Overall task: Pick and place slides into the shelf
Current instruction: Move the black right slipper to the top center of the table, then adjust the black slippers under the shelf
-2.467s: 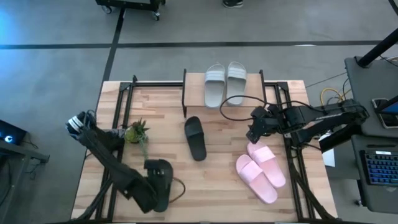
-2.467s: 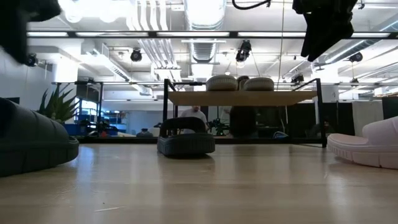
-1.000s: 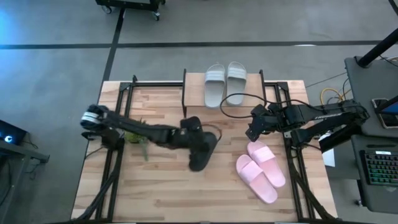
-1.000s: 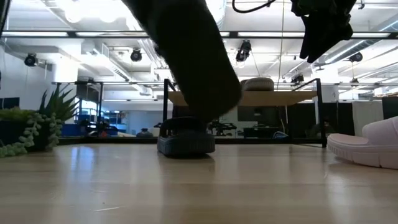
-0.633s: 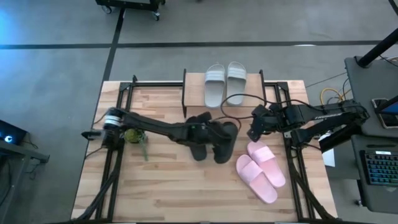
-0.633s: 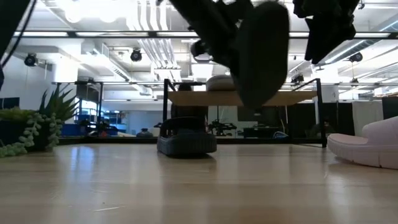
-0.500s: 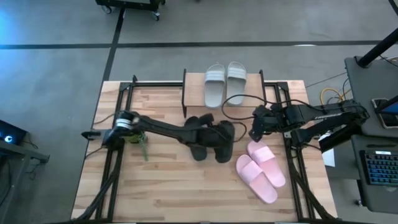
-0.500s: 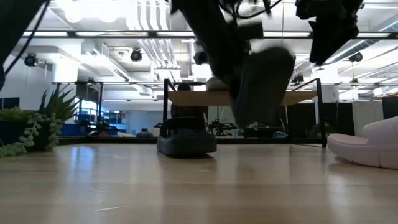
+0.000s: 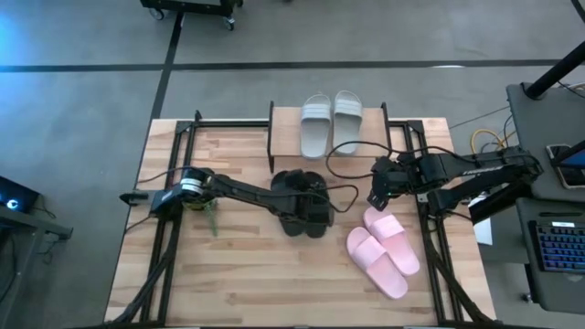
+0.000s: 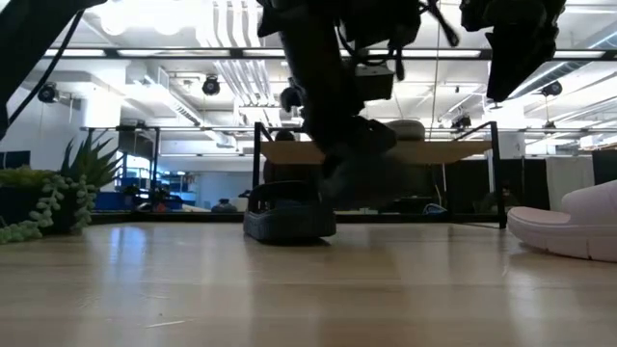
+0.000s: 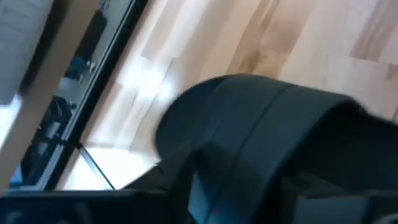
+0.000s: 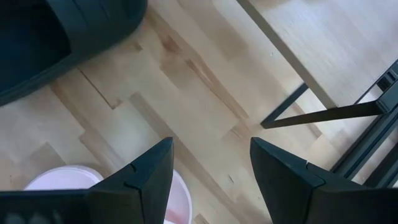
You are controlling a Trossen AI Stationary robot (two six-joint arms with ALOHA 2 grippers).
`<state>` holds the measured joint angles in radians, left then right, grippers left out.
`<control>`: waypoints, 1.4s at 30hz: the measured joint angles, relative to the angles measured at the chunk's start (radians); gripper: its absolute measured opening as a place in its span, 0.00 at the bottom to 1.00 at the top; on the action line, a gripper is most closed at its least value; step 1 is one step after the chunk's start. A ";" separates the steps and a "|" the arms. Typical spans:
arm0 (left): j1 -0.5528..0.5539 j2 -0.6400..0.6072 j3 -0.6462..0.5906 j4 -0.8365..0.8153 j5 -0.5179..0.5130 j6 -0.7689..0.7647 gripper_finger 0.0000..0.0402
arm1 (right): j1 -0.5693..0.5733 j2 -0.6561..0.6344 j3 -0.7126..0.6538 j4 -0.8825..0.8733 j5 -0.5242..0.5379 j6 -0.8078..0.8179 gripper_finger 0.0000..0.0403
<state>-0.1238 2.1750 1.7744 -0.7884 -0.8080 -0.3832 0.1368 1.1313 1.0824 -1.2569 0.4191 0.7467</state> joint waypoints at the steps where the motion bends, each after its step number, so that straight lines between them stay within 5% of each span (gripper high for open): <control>1: 0.000 0.000 -0.002 -0.001 0.009 -0.012 0.36 | 0.000 0.000 0.000 0.000 0.000 0.000 0.50; 9: -0.007 -0.024 0.048 -0.028 0.137 -0.030 0.59 | 0.000 0.000 0.000 0.003 -0.027 -0.007 0.50; 18: -0.035 -0.187 0.039 -0.208 0.304 -0.185 0.62 | 0.000 -0.001 0.000 0.007 -0.133 0.031 0.50; 24: -0.119 -0.333 -0.218 -0.257 0.307 -0.548 0.62 | 0.028 0.009 -0.012 0.102 -0.189 0.058 0.50; 31: -0.181 -0.493 -0.585 0.030 0.318 -0.937 0.61 | 0.029 0.033 -0.058 0.309 -0.194 0.059 0.50; 42: -0.122 -0.522 -0.874 0.316 0.329 -0.972 0.43 | 0.040 0.143 -0.109 0.401 -0.242 0.057 0.50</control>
<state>-0.2462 1.6531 0.9004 -0.4723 -0.4792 -1.3552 0.1772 1.2744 0.9733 -0.8560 0.1766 0.8038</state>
